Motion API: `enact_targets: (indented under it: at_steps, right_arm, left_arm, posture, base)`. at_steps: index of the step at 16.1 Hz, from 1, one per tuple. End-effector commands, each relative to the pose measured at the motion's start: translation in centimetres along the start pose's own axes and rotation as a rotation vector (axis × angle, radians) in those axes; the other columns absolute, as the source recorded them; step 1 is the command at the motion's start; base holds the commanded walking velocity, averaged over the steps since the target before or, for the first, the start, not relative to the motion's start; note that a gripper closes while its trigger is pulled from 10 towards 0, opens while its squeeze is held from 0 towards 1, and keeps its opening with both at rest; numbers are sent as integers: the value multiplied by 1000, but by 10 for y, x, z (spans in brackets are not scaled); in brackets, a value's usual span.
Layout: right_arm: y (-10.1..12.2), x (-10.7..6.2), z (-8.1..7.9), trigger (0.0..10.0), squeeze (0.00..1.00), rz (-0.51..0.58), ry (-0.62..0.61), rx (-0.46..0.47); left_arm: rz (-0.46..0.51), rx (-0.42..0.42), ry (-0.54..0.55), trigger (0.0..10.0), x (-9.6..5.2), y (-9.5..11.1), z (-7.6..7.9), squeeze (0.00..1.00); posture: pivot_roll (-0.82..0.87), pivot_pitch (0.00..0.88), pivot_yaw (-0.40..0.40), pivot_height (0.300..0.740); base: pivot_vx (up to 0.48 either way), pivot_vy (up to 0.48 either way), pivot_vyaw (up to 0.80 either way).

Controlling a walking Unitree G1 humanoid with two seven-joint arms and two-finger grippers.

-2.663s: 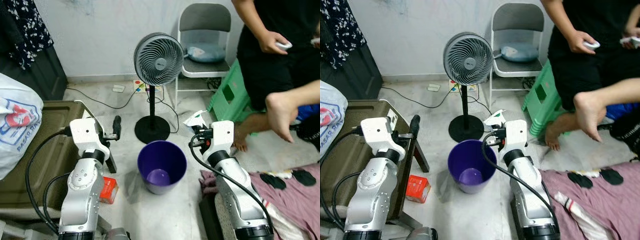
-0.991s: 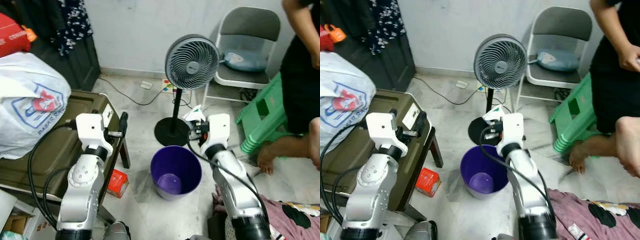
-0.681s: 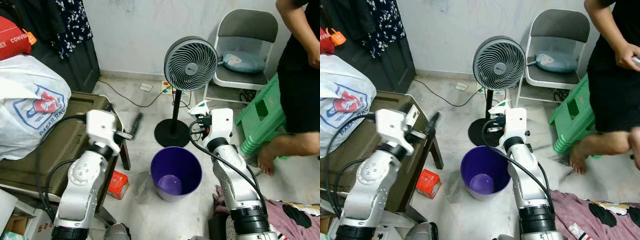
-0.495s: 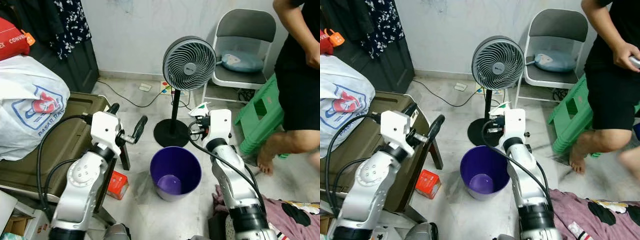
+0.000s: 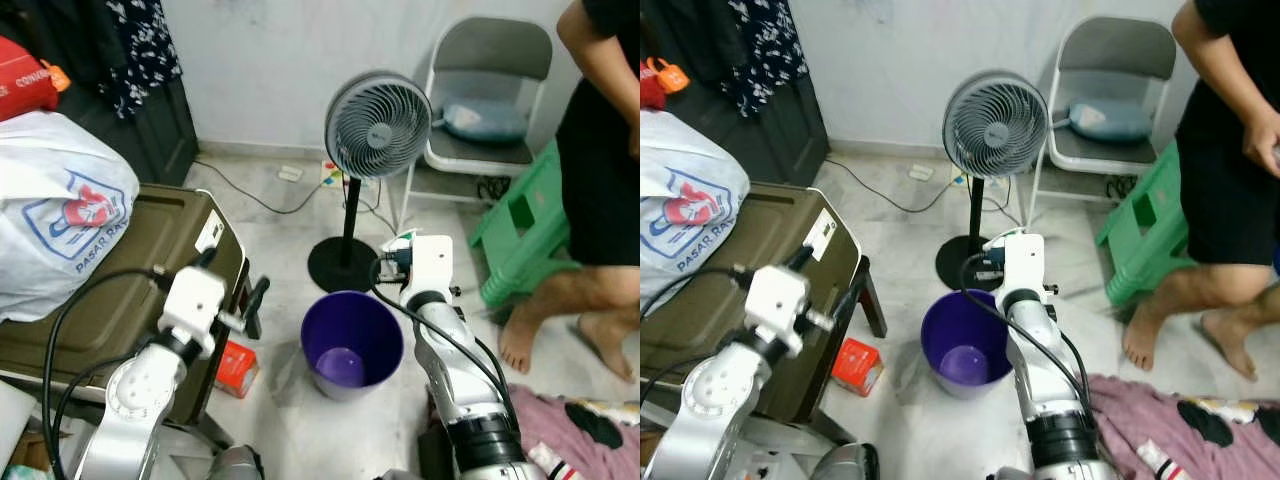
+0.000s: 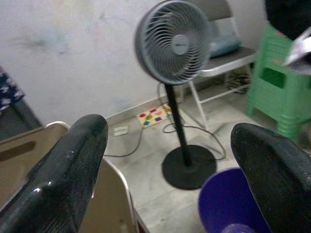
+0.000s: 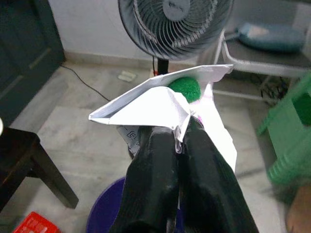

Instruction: Clean up the room

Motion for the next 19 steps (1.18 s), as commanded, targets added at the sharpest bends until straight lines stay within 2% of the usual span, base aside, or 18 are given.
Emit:
enact_targets:
  at_steps: [1, 5, 7, 9, 12, 16, 19]
  right_arm:
    - [-7, 2, -3, 10000, 0, -47, -19, 2]
    - [-18, 15, -10, 10000, 0, -110, -38, -41]
    - [-20, 22, -14, 10000, 0, -121, -27, -62]
    - [-15, 34, -19, 10000, 0, -118, -21, -89]
    - [-3, 50, -20, 10000, 0, -101, -46, -95]
    - [2, 57, -21, 10000, 0, -94, -73, -93]
    - [-1, 58, -32, 10000, 0, -109, -59, -82]
  left_arm:
    - [24, 13, -30, 10000, -8, 11, 2, 0]
    - [14, 9, -95, 10000, -40, 24, 12, 0]
    - [1, 6, -101, 10000, -43, 25, 12, 0]
    - [-34, 5, -108, 10000, -54, 26, 10, 0]
    - [-82, 10, -103, 10000, -68, 28, 6, 0]
    - [-132, 30, -94, 10000, -80, 30, -3, 0]
    - [-169, 34, -85, 10000, -88, 29, -9, 0]
  posture:
    - [65, 159, 30, 740]
    - [119, 262, 50, 740]
    - [127, 278, 53, 740]
    - [163, 328, 69, 740]
    - [210, 354, 92, 740]
    - [265, 390, 118, 740]
    - [299, 408, 139, 740]
  base:
    - [0, 0, 0]
    - [0, 0, 0]
    - [0, 0, 0]
    - [0, 0, 0]
    - [0, 0, 0]
    - [0, 0, 0]
    - [0, 0, 0]
Point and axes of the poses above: a point about 5 cm out from each wrist's last joint towards the gripper, its own x axis pointing out of the wrist towards the gripper, its own y axis along the axis of the wrist's last joint, z = x × y, the point moved 3 cm from there along x, pointing out of the wrist towards the gripper, and after that the axes turned 10 degrees about x, right-handed, at the moved point
